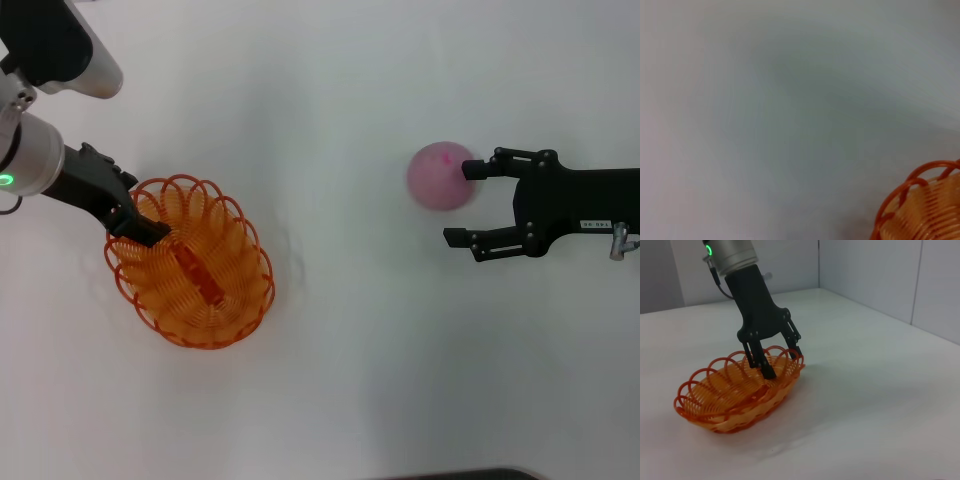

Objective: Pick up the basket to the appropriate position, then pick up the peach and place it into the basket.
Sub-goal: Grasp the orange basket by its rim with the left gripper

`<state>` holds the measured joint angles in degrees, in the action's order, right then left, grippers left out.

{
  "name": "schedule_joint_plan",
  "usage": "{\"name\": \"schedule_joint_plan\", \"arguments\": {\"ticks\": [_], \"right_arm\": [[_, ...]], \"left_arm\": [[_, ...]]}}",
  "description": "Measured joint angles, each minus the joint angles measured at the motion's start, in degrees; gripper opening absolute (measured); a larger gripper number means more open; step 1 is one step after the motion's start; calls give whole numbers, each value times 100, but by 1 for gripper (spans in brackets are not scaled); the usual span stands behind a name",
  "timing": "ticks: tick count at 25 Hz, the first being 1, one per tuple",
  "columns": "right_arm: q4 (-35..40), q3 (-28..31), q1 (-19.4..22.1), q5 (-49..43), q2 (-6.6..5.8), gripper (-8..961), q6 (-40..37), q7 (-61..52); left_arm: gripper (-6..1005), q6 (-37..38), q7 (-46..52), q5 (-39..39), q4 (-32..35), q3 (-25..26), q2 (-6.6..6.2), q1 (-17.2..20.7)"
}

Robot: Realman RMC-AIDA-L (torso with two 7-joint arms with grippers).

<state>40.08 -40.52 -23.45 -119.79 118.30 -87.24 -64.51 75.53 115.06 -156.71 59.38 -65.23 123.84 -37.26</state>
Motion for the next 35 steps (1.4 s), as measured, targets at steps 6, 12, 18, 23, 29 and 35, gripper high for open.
{"name": "schedule_joint_plan", "arguments": {"ticks": [6,12,18,23,29,35], "right_arm": [[5,11,-9,0,0,918,10,0],[9,20,-22,0,0,916,23,0],[9,19,-28,0,2,915,23,1],[9,28,-28,0,9,914,23,2],[9,29,-32,0,9,913,23,1],[9,31,-40,0,9,911,18,0]], "left_arm": [[782,109,-3,34,28,-7,0,-1],[629,343,6,33,64,11,-7,-71],[392,501,18,36,132,43,-9,-116],[226,505,23,36,136,52,-9,-130],[187,461,149,28,136,70,-14,-153],[178,534,366,-7,64,154,-41,-226]]}}
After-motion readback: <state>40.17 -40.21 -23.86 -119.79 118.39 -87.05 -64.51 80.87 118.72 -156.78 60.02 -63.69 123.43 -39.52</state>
